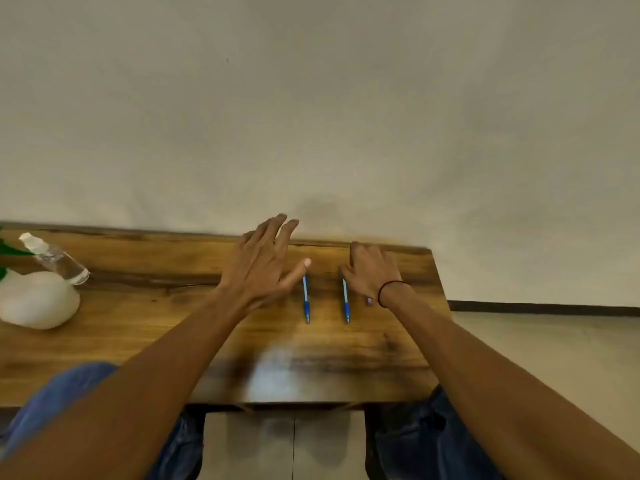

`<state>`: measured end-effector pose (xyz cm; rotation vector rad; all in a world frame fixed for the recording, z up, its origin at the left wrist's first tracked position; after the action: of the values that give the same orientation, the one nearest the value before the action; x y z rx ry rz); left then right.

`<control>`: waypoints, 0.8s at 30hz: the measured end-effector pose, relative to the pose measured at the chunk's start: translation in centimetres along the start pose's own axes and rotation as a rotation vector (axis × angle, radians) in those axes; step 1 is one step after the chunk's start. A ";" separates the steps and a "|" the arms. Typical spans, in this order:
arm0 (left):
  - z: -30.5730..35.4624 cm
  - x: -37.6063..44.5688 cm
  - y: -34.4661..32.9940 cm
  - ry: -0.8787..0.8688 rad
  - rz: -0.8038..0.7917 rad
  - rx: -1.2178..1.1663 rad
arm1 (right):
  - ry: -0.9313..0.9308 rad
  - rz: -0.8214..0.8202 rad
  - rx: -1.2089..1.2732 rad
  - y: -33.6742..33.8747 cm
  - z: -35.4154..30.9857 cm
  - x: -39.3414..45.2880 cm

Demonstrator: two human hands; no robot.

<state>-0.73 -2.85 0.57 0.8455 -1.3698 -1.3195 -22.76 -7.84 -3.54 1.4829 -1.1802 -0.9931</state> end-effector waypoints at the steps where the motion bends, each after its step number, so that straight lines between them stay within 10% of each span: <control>1: 0.0 0.2 -0.4 0.007 -0.020 -0.017 | -0.037 -0.098 0.023 -0.8 0.3 0.4; 12: 0.5 1.8 -4.9 0.028 -0.167 0.110 | -0.269 -0.435 0.199 -4.2 1.4 2.4; 24: 1.6 4.4 -5.9 0.421 -0.363 -0.610 | -0.171 -0.260 0.611 -0.6 -2.5 3.4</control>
<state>-4.24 -7.58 -4.15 0.8928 -0.4493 -1.6006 -19.59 -10.66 -3.67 2.1049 -1.5288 -0.9920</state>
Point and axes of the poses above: each hand's wrist, its own x-axis towards the middle knuckle, its own y-axis out of the back of the hand, z = x × y, the point moved 3 cm from there along x, towards the middle knuckle, and after that the axes turned 6 degrees about x, right-handed, at the moved point
